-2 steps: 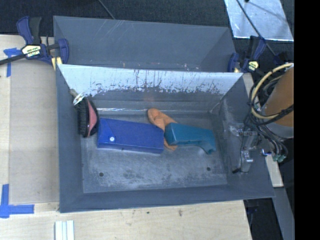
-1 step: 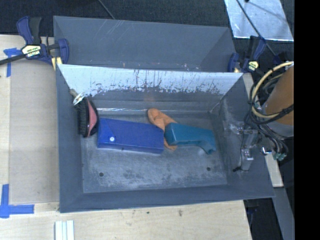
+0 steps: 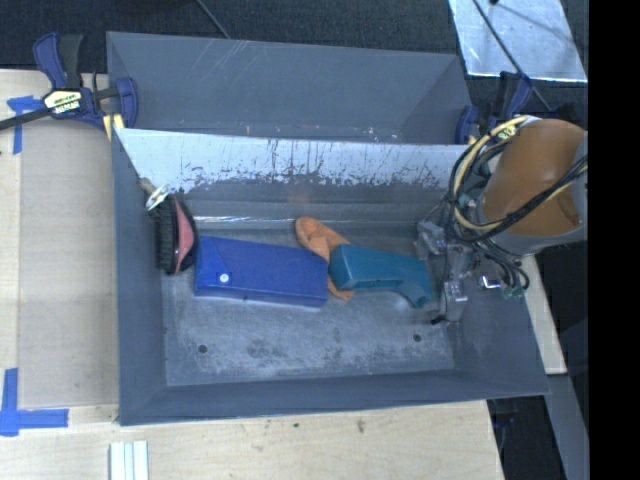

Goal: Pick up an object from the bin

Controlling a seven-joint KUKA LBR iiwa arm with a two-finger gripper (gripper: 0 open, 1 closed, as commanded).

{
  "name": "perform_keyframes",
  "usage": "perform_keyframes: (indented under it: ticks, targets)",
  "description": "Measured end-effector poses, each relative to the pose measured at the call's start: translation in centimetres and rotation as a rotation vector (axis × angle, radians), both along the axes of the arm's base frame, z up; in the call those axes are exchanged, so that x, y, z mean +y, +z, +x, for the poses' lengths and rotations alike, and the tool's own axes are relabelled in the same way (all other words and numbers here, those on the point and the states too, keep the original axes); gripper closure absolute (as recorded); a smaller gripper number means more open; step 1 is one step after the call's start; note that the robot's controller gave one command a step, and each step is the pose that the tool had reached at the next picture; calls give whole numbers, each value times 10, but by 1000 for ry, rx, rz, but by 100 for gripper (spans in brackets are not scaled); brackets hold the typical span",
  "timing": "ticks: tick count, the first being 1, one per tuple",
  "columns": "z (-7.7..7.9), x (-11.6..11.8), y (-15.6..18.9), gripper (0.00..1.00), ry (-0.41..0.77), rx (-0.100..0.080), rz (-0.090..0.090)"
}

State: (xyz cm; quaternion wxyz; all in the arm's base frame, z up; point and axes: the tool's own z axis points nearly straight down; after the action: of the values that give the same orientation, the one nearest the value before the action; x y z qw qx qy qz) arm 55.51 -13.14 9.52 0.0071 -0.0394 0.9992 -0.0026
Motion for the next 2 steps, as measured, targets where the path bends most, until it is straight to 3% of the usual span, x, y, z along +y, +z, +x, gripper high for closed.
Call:
perform_keyframes:
  ticks: [1, 2]
  targets:
    - [1, 30, -25, 0, -20, 8, 5]
    - [-6, 55, -24, 100, -136, 5, 5]
